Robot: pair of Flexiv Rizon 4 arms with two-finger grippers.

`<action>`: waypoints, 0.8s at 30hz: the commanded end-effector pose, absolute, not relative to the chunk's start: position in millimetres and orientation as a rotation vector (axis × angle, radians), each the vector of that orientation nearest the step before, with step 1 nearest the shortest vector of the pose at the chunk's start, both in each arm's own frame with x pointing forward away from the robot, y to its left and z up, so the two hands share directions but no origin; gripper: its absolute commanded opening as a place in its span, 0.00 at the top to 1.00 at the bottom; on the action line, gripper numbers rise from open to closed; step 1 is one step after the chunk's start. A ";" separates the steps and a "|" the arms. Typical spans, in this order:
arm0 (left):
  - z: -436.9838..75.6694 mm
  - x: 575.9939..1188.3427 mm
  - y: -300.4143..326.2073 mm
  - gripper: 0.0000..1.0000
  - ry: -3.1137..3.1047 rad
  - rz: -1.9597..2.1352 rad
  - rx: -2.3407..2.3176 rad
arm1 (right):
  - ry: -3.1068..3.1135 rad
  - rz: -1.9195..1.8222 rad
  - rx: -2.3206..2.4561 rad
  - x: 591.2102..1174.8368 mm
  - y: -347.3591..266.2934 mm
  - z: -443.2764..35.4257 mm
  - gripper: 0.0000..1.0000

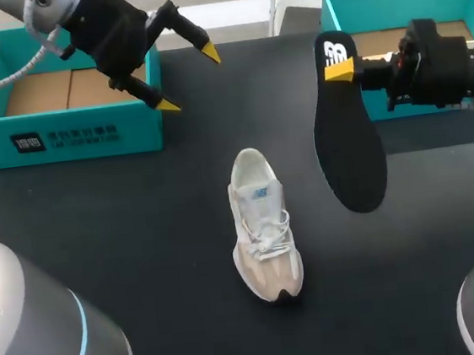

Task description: Take the shoe out of the shoebox, open the shoe tongue, remove and reinsert the insole, then place the shoe into the shoebox

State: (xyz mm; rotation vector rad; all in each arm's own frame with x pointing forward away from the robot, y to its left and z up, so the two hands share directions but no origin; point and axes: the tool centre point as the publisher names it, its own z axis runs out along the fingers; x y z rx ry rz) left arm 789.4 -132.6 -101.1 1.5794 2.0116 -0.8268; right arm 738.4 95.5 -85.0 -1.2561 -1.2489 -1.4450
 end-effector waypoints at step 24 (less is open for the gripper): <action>-123.1 767.7 -142.3 0.00 1.153 -1.379 1.086 | -1.062 -1.397 -1.353 809.5 129.4 -118.1 1.00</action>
